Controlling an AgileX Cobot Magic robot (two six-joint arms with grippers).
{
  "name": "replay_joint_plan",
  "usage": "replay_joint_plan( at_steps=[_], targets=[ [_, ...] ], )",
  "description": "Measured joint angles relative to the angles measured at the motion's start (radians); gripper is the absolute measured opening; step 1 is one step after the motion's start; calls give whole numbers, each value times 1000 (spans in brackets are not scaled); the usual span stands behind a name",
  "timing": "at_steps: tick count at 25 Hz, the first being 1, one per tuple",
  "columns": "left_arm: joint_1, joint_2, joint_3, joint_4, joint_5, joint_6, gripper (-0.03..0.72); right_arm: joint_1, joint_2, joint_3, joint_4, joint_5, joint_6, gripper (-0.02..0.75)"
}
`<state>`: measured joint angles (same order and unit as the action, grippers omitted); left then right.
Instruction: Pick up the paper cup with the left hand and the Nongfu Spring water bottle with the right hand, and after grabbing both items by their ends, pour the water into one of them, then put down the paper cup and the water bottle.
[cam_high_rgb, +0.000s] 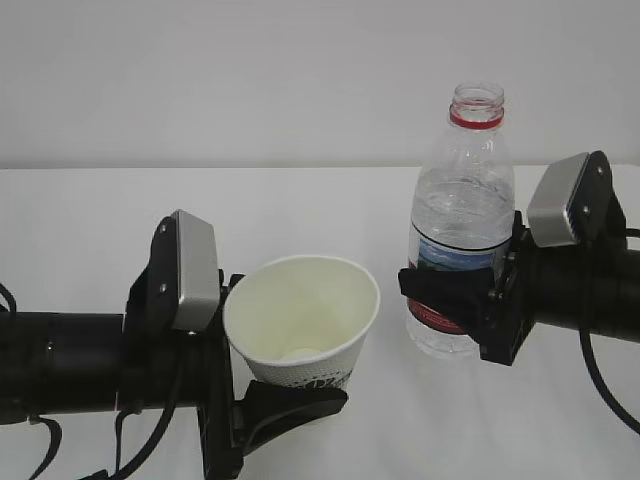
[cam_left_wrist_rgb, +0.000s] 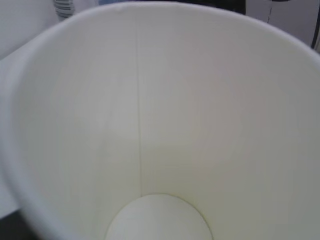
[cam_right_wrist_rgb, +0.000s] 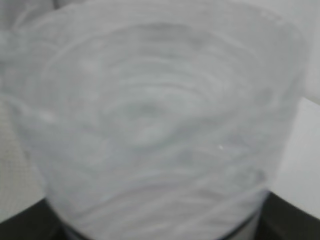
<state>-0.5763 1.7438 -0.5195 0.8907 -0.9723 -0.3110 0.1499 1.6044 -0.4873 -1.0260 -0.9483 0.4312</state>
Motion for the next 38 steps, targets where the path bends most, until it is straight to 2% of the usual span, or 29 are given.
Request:
replay_joint_plan(
  at_steps=[9, 19, 38],
  targets=[
    [-8, 0, 0, -25, 0, -27, 573, 0, 0, -13, -2, 2, -24, 475],
    [-10, 0, 0, 12, 1, -30, 570, 2, 0, -79, -49, 10, -26, 475],
    [-10, 0, 0, 60, 1, -30, 565, 121, 0, -248, -100, 159, -107, 475]
  ],
)
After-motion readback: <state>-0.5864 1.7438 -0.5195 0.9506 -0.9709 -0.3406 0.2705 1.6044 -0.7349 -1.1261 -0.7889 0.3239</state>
